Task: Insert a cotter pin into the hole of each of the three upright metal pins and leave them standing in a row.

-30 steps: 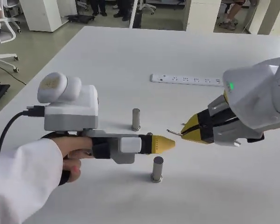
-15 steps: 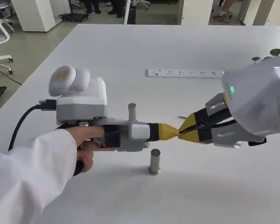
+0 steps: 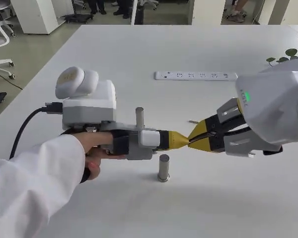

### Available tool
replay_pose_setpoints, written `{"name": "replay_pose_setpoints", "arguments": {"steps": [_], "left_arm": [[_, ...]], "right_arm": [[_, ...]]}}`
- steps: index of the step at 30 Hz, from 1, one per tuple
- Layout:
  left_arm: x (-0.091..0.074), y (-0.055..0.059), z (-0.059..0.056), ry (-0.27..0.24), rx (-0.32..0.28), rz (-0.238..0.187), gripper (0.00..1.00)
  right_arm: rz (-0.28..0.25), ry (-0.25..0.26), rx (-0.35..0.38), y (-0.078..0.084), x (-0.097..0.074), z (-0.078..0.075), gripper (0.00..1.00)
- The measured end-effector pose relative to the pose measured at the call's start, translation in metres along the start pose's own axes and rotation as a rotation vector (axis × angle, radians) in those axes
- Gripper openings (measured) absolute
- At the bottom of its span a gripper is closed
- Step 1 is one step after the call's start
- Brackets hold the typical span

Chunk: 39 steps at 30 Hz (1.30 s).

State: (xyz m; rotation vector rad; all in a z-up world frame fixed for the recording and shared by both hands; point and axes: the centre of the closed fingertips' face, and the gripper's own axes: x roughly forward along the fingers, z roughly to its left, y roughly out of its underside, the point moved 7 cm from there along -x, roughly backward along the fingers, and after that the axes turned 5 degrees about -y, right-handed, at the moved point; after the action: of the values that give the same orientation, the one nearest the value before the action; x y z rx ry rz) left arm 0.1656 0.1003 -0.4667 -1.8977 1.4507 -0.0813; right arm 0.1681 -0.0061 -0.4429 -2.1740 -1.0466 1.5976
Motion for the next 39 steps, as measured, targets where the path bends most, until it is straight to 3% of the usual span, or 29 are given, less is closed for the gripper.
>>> {"name": "replay_pose_setpoints", "arguments": {"steps": [4, 10, 19, 26, 28, 30, 31, 33, 37, 39], "left_arm": [[0.001, 0.002, 0.001, 0.004, 0.004, 0.021, 0.02], [0.003, 0.003, 0.002, -0.014, 0.019, 0.016, 0.01], [0.003, 0.005, 0.0, -0.052, 0.154, 0.018, 0.0], [-0.003, 0.002, 0.003, -0.065, 0.163, 0.011, 0.0], [-0.007, 0.002, 0.005, -0.075, 0.202, 0.015, 0.0], [-0.011, 0.001, 0.008, -0.1, 0.282, 0.018, 0.0], [-0.015, 0.001, 0.008, -0.116, 0.374, 0.018, 0.0], [-0.018, 0.001, 0.005, -0.116, 0.472, 0.017, 0.0], [-0.023, 0.0, 0.0, -0.092, 0.626, -0.021, 0.0], [-0.025, 0.003, -0.001, -0.086, 0.689, -0.001, 0.0]], "right_arm": [[0.005, -0.004, -0.01, 0.001, 0.001, 0.001, 0.0], [0.012, 0.003, -0.019, 0.002, 0.002, 0.002, 0.0], [0.002, -0.007, -0.03, 0.002, 0.005, 0.006, 0.0], [-0.019, 0.02, -0.01, 0.006, 0.003, 0.004, 0.02], [-0.022, 0.036, 0.009, 0.012, 0.002, 0.001, 0.14], [-0.036, 0.046, 0.051, 0.017, 0.0, -0.002, 0.19], [-0.046, 0.05, 0.085, 0.02, -0.001, -0.003, 0.18], [-0.09, 0.011, 0.176, 0.024, 0.0, -0.001, 0.19], [-0.159, -0.047, 0.288, 0.028, 0.005, 0.005, 0.22], [-0.201, -0.08, 0.339, 0.029, 0.007, 0.006, 0.21]]}}
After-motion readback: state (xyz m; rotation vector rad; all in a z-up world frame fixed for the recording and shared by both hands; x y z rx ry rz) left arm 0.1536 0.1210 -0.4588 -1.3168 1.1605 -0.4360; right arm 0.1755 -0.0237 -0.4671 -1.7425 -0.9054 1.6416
